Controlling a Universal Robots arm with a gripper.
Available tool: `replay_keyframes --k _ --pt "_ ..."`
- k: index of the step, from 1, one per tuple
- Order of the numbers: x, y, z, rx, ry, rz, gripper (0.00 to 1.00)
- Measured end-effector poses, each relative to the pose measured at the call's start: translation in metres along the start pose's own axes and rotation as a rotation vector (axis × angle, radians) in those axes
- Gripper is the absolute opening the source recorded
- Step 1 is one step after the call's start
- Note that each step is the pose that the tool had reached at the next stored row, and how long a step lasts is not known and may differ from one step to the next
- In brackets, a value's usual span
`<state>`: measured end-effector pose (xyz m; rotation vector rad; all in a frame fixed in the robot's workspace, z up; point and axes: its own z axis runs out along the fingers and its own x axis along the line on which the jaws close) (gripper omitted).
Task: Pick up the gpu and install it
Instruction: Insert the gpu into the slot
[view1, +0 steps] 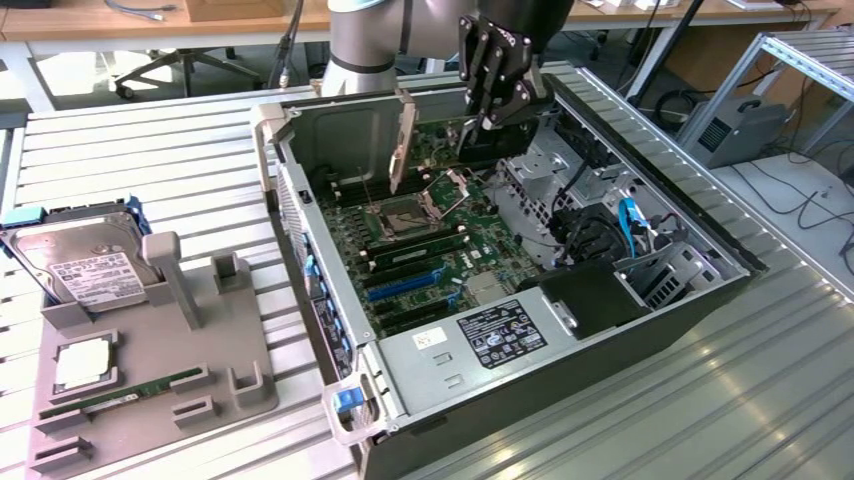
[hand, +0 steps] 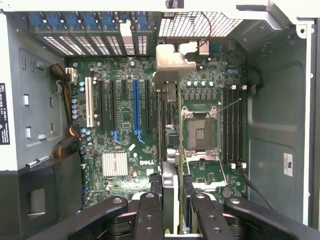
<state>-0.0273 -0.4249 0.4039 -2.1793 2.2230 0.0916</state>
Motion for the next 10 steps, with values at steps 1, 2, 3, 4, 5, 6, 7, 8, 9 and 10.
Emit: replay_keyframes --k 1,2,3,4,5,6,7,8,9,10 --pt "0.0002 0.0001 0.0000 0.0000 0.0001 0.000 0.27" --pt "0.0004 0.0002 0.0000 0.0000 0.0001 0.000 0.27" --pt "0.0006 0.0002 0.0000 0.0000 0.0001 0.000 0.27" --pt "0.0009 0.0003 0.0000 -0.0001 0.0001 0.000 0.27" --pt "0.0012 0.0004 0.0000 -0.0001 0.0001 0.000 0.27" --pt "0.0015 0.0004 0.0000 -0.0001 0.0001 0.000 0.27" --pt "0.0017 0.0004 0.0000 -0.0001 0.0001 0.000 0.27" --pt "0.0019 0.0004 0.0000 0.0000 0.0001 0.000 0.27" --pt "0.0021 0.0005 0.0000 -0.0001 0.0001 0.000 0.27" --pt "0.0023 0.0004 0.0001 0.0000 0.0000 0.000 0.27"
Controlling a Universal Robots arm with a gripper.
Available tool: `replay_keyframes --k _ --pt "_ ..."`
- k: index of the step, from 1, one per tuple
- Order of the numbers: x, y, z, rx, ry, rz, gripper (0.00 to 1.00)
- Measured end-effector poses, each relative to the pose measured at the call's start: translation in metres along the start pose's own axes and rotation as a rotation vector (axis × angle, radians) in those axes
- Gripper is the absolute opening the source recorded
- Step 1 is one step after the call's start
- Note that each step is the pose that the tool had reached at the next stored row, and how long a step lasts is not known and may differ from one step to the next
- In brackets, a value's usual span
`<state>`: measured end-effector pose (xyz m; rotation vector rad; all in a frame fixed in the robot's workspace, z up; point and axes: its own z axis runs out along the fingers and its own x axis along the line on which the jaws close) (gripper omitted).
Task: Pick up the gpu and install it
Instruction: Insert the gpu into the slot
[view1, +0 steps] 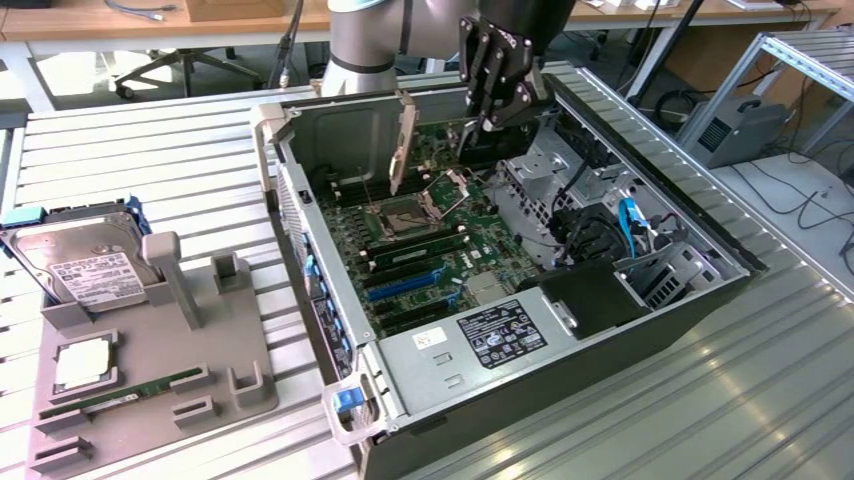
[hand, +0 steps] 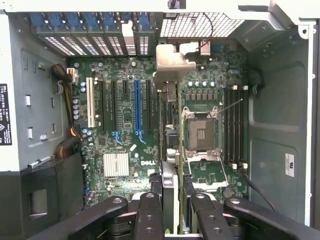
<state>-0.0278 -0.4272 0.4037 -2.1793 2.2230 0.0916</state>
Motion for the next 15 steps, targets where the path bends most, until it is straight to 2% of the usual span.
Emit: replay_keyframes --k 15 --pt "0.0031 0.0000 0.0001 0.0000 0.0001 0.000 0.27"
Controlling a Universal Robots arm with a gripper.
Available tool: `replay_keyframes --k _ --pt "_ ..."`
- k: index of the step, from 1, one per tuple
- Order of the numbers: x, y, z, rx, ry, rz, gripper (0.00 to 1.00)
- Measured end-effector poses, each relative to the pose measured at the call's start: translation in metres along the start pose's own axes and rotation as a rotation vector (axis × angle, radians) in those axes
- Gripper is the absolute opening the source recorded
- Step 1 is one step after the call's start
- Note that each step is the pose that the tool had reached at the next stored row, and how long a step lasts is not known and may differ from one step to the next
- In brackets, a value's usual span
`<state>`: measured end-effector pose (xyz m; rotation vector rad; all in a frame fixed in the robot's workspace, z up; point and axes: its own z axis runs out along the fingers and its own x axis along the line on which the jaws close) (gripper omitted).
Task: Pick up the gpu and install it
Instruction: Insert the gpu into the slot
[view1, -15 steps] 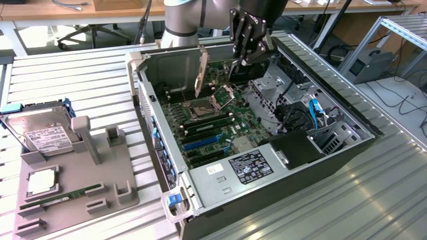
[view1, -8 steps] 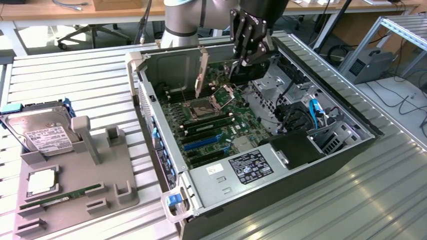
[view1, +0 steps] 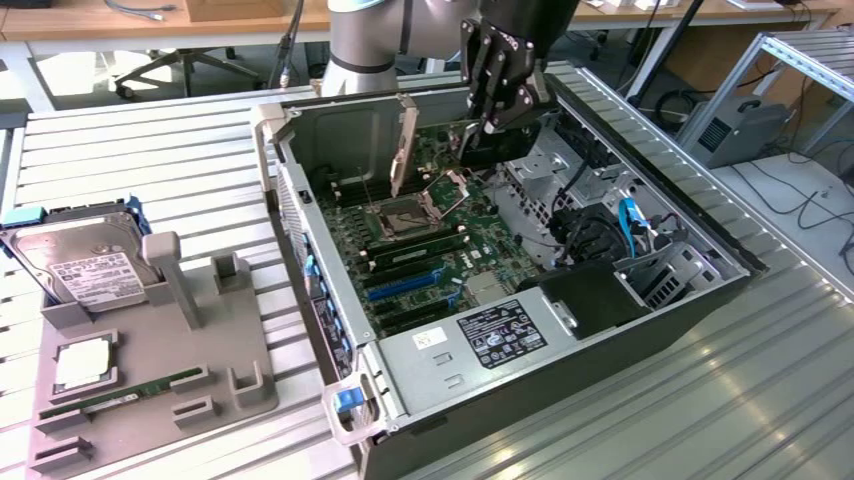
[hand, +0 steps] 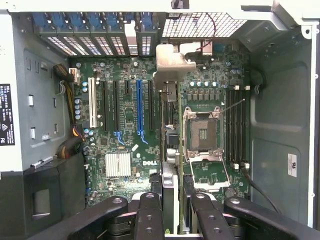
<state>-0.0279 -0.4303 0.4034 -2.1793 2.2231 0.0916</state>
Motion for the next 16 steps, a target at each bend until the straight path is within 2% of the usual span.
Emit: replay_keyframes --k 2,14,16 --pt "0.0038 0.0004 0.0015 0.0000 0.0000 0.000 0.27" --pt "0.0047 0.0009 0.0041 0.0001 -0.0002 0.000 0.27" --pt "0.0087 0.0007 0.0055 0.0000 0.0000 0.000 0.27"
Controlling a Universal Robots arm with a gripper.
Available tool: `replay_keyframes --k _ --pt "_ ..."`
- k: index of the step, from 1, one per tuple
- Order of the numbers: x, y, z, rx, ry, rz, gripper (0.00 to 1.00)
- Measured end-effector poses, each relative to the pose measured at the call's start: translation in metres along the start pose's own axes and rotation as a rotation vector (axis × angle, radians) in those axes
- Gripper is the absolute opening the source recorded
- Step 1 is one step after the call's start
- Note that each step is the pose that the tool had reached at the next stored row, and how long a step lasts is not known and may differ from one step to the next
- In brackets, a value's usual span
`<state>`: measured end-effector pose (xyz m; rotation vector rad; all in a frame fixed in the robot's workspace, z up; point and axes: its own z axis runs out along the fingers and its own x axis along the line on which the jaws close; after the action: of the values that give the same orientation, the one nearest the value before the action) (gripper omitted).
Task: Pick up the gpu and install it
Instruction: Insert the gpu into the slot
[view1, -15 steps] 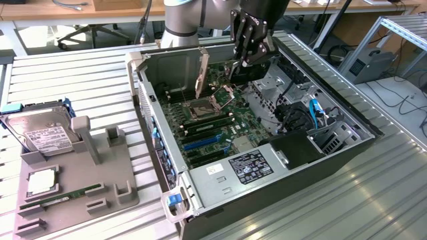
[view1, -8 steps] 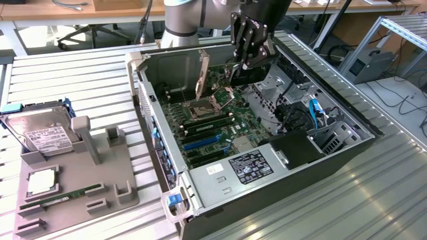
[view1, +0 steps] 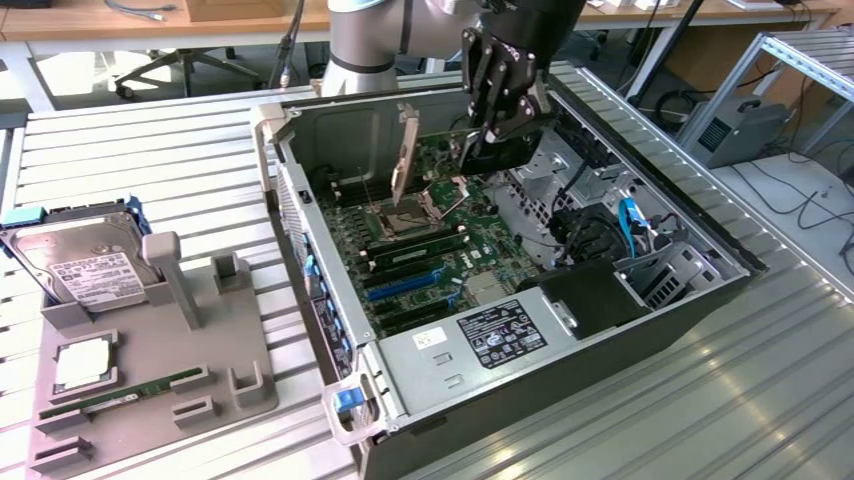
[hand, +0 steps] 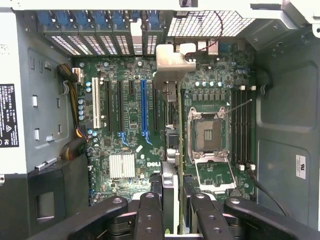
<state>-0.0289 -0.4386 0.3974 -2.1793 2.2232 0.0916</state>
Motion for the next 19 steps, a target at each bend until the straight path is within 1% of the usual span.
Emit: replay_keyframes --k 3,6,7,10,19 --pt "0.014 0.0017 0.0024 0.0000 0.0000 0.000 0.27" --pt "0.023 0.0021 0.0050 0.0001 -0.0001 0.000 0.27" --pt "0.023 0.0048 0.0055 0.0000 0.0000 0.000 0.27" --pt "0.024 0.0052 0.0062 0.0000 0.0000 0.000 0.27" --pt "0.024 0.0106 0.0070 0.0000 0.0000 0.000 0.27"
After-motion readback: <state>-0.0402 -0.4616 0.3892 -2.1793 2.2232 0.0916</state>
